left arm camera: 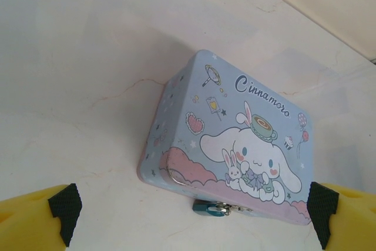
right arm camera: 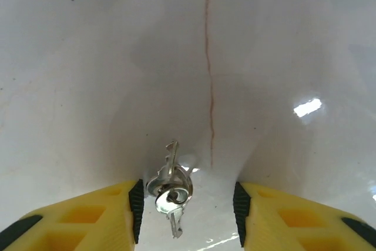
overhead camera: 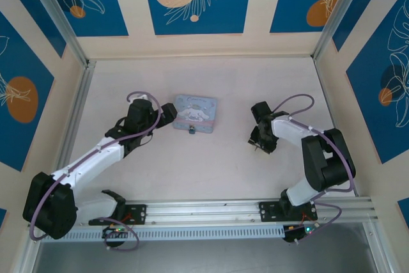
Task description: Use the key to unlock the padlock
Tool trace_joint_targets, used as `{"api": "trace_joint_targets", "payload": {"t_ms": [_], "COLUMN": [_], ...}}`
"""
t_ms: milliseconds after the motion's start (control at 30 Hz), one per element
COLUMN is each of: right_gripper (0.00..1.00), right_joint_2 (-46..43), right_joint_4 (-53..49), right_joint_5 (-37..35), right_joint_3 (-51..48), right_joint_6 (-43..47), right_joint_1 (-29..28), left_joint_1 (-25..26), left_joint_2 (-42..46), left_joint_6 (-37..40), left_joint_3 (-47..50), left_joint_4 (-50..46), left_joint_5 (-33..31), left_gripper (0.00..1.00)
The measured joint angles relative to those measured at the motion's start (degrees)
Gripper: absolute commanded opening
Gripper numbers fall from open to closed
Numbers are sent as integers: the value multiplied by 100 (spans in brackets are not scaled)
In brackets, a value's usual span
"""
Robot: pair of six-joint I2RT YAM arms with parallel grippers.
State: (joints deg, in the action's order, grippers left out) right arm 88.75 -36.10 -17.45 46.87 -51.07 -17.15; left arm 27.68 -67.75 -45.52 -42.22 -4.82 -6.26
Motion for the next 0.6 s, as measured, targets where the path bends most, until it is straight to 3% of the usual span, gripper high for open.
{"api": "trace_joint_targets", "payload": {"t_ms": [267,467,600], "right_gripper": [0,0,0], "right_joint_2": [15,-518,-1436], "right_joint_4": [-24,319,699], "right_joint_5": [-59,238,1001], "right_joint_3": [26,-267,-487], "right_joint_6": [85,295,494], "right_joint_1": [17,17,7], "left_joint_1": [0,0,0], "left_joint_2": [9,17,76], "left_joint_6": [33,35,-83], "left_joint_3": [-11,-98,-155], "left_joint_4": [-111,-367,-468], "left_joint_5": [24,24,136], "left_gripper": [100,100,100]}}
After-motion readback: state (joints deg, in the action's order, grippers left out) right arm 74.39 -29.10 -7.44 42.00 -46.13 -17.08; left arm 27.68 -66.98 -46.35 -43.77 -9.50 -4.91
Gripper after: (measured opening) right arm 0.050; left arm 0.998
